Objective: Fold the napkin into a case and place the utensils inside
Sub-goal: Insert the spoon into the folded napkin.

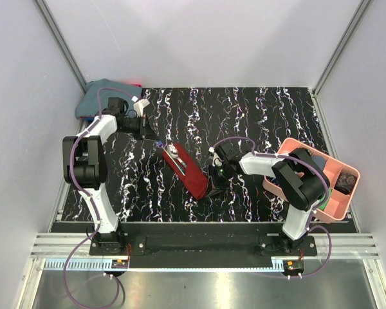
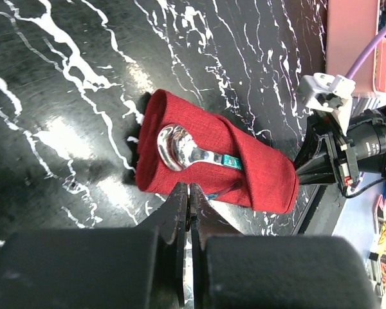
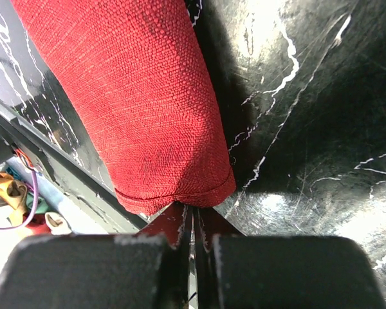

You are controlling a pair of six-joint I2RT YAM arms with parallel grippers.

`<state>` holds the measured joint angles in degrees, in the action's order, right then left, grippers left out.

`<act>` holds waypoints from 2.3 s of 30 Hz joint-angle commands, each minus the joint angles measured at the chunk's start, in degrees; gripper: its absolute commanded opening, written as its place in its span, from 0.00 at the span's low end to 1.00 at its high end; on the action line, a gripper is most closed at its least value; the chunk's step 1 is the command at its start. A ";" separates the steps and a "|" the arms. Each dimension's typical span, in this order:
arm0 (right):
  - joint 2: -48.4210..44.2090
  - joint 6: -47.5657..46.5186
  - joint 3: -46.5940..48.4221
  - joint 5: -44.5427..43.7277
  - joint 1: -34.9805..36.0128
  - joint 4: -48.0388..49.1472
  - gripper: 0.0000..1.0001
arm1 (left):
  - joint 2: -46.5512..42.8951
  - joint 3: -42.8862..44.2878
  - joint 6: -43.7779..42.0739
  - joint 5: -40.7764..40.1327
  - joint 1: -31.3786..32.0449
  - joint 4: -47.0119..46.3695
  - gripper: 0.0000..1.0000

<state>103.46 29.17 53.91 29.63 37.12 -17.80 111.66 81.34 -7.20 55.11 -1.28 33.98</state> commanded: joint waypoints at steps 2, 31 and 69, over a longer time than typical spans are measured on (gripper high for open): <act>1.66 0.80 0.67 -2.64 0.67 2.77 0.00 | -0.12 -1.53 1.57 3.42 0.93 -3.47 0.00; 1.40 1.59 -0.30 -3.61 1.02 3.65 0.00 | -0.12 -14.36 13.09 3.08 7.43 -12.00 0.03; 0.25 1.51 -1.44 -4.75 1.28 3.12 0.00 | -2.41 1.27 8.61 -17.84 5.94 -0.58 0.53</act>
<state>103.59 31.62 53.17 29.28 37.65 -14.17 106.34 79.81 2.96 40.05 3.86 32.99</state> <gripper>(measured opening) 0.007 0.554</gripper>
